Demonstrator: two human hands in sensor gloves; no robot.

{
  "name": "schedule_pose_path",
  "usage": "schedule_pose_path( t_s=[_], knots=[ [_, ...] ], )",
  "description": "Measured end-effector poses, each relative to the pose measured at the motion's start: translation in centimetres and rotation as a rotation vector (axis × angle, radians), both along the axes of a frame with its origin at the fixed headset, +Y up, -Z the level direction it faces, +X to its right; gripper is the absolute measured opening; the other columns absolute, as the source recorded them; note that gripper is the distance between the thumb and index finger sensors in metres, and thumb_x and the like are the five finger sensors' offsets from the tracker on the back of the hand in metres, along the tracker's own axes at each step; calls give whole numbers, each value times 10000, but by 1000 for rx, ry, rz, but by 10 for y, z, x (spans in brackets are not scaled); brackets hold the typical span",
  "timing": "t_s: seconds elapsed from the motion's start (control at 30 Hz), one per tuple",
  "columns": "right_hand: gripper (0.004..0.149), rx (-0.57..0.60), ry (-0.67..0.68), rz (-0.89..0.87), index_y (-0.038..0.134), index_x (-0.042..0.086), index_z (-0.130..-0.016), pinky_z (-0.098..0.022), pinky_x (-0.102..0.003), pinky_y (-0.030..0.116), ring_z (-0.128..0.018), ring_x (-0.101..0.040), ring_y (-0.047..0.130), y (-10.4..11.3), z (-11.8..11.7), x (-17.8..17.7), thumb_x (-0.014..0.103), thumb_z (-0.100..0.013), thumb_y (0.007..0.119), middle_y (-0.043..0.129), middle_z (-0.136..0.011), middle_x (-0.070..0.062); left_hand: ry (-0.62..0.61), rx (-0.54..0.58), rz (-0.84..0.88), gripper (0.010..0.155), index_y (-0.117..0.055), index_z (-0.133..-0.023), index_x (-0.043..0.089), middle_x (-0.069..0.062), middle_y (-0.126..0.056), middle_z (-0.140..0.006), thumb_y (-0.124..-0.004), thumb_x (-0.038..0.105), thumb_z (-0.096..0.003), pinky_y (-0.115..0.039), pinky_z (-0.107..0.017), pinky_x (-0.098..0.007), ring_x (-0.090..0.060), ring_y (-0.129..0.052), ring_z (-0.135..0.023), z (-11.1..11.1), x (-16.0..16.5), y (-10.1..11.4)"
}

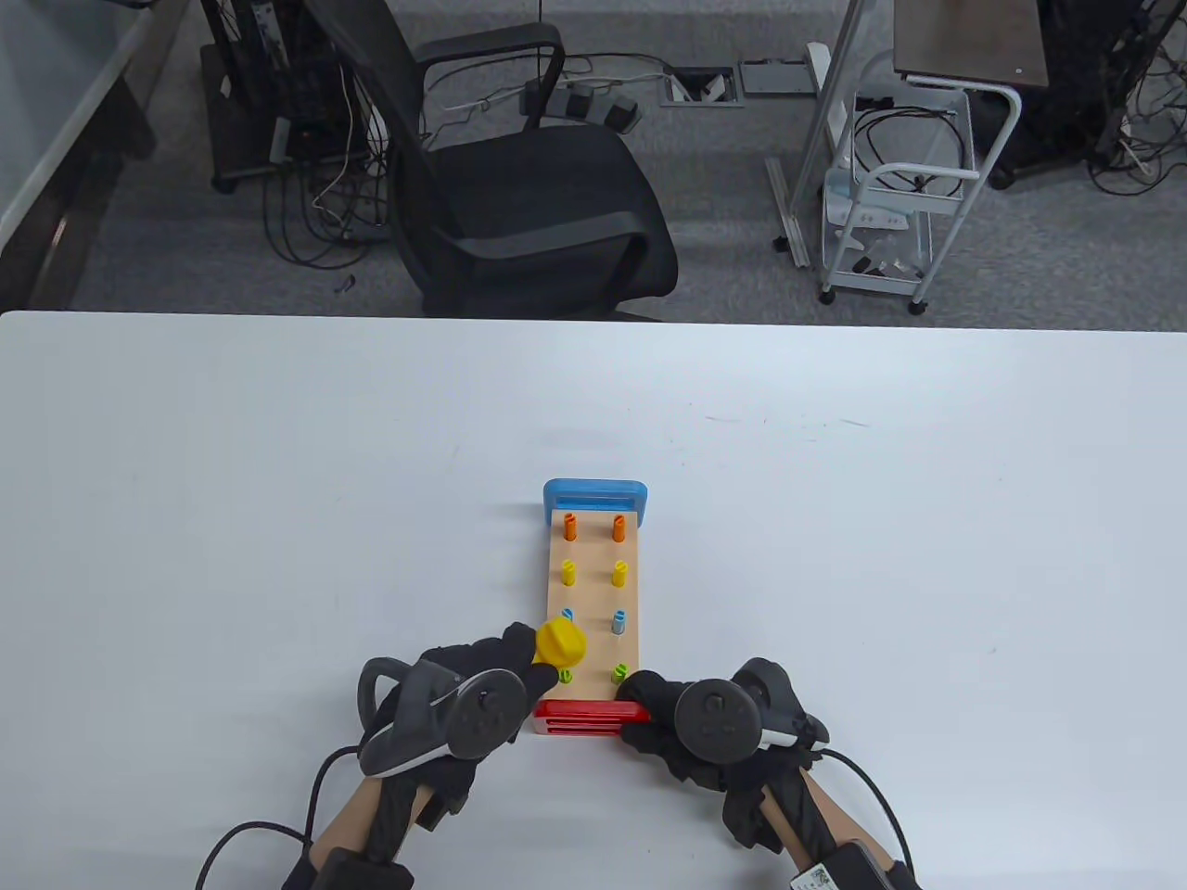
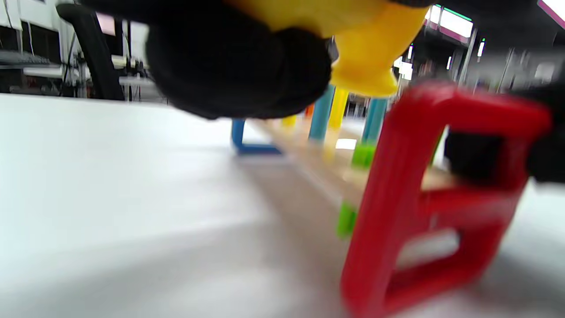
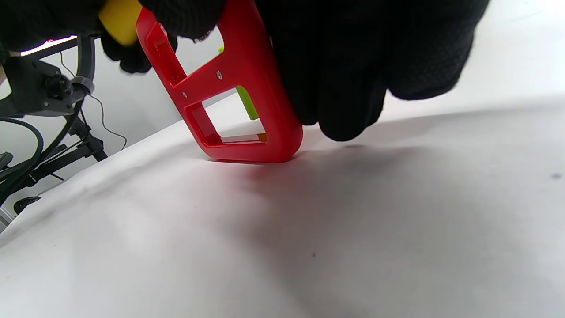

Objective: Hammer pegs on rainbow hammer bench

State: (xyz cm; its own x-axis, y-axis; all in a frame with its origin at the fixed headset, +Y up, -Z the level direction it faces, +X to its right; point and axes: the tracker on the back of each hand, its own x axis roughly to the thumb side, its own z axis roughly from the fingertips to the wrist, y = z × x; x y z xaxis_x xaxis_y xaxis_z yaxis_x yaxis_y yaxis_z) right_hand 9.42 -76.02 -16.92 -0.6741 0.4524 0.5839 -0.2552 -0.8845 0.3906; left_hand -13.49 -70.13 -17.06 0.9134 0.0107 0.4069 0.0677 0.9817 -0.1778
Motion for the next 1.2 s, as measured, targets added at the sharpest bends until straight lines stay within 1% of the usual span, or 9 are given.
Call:
schedule_pose_path(
  t_s=[0.03, 0.1, 0.23, 0.47, 0.57, 0.73, 1.03, 1.13, 1.2],
  knots=[
    [532, 1, -1, 1, 507, 96, -1016, -592, -613, 731, -774, -426, 890, 0, 0, 0, 404, -588, 581, 832, -951, -233, 10, -36, -99, 661, -598, -1042, 149, 22, -988, -701, -406, 566, -567, -892, -288, -278, -156, -1055, -389, 2, -2, -1],
    [532, 1, -1, 2, 506, 95, -1016, -592, -612, 732, -775, -425, 889, 0, 0, 0, 402, -589, 581, 831, -952, -234, 12, 82, 89, 659, -770, -975, 80, -88, -1068, -570, -552, 534, -550, -875, -191, -350, -262, -1057, -260, 1, -1, 2],
    [531, 0, -1, 1, 507, 96, -1016, -593, -613, 731, -774, -427, 889, 0, 0, 0, 402, -588, 581, 832, -952, -235, -1, 150, 119, 663, -712, -1008, 122, -50, -1036, -617, -505, 559, -553, -872, -232, -326, -230, -1048, -312, 4, -4, 10],
    [531, 1, -2, 2, 505, 96, -1015, -594, -612, 730, -773, -426, 890, 0, 1, -1, 403, -588, 580, 831, -951, -236, -5, -57, -12, 656, -699, -1002, 106, -56, -1029, -622, -506, 553, -563, -866, -234, -330, -234, -1043, -309, -3, 1, 1],
    [533, -3, -1, 0, 507, 94, -1016, -594, -613, 728, -774, -427, 890, 0, 0, 0, 403, -589, 581, 831, -951, -238, -8, 75, 108, 660, -713, -1002, 124, -44, -1035, -613, -505, 563, -554, -871, -233, -323, -226, -1046, -311, -1, -5, 4],
    [531, 1, -2, 2, 506, 96, -1015, -594, -612, 729, -773, -425, 890, 0, 1, -1, 404, -588, 580, 832, -951, -235, -12, -52, -71, 656, -620, -1026, 152, 17, -1000, -681, -419, 568, -560, -891, -270, -285, -164, -1056, -361, -2, 0, -5],
    [532, -6, 0, -7, 506, 100, -1014, -600, -614, 722, -776, -425, 889, -1, 0, 0, 409, -588, 581, 833, -952, -230, -19, 77, 146, 665, -706, -1022, 127, -69, -1032, -640, -491, 546, -552, -871, -258, -352, -257, -1046, -340, 3, -9, 17],
    [530, -1, -5, -21, 507, 98, -1009, -597, -614, 724, -770, -428, 890, -2, 0, 0, 412, -587, 580, 836, -947, -233, -10, -57, -145, 658, -595, -1048, 181, 15, -992, -722, -403, 556, -542, -899, -309, -306, -182, -1061, -410, 3, -4, -7],
    [530, 3, -5, -18, 505, 98, -1010, -598, -614, 724, -771, -425, 890, -2, 0, -1, 411, -588, 578, 835, -948, -232, -58, 44, 38, 656, -756, -986, 110, -76, -1071, -597, -524, 527, -536, -888, -207, -359, -264, -1070, -276, -1, 0, -4]
  ],
)
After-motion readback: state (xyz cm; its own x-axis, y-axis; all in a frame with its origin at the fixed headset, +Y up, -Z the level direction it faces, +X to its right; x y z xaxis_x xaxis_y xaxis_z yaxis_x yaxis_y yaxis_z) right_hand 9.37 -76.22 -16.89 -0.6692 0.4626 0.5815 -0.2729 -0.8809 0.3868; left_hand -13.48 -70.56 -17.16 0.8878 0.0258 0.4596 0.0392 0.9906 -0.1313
